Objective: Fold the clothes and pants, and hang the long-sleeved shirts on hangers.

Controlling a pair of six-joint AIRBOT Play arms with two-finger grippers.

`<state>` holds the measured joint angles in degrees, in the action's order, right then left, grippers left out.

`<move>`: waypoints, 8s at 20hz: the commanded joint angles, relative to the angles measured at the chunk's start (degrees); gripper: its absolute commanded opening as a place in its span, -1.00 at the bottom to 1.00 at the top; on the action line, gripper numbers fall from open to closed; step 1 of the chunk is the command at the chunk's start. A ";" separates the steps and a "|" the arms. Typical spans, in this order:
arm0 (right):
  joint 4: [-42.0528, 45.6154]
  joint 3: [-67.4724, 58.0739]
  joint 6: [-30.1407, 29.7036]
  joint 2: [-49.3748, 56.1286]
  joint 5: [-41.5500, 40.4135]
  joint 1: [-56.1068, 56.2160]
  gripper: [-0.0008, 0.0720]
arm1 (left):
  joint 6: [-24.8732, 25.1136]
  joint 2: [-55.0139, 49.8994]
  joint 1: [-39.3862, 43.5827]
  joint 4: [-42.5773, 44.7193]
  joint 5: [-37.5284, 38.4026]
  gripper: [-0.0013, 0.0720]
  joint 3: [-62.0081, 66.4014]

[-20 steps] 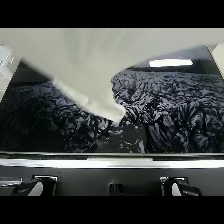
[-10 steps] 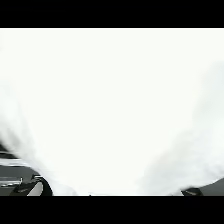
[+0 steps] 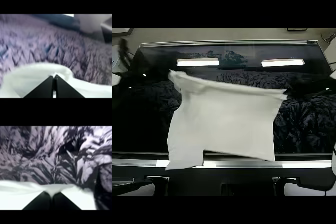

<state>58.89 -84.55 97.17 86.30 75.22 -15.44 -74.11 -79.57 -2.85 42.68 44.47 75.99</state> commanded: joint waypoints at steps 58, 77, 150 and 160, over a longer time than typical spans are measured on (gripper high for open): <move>-4.11 52.50 -15.67 -16.35 0.59 -16.00 0.23 | 1.49 0.11 -9.70 9.33 25.24 -0.91 -28.85; 13.25 -6.40 -12.15 -24.50 6.91 -2.95 -0.89 | -1.49 10.10 -9.68 4.79 26.69 -0.91 19.69; 12.00 2.93 0.20 14.03 -3.85 8.98 -0.88 | -5.81 -19.06 -8.02 17.11 37.86 -0.91 1.55; 11.58 2.93 -1.29 13.64 3.82 8.96 -0.88 | -6.05 -15.98 -9.49 20.61 40.15 -0.91 1.66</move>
<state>70.13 -81.62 96.49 99.92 74.87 -6.55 -79.92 -95.94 -11.53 61.82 83.85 77.80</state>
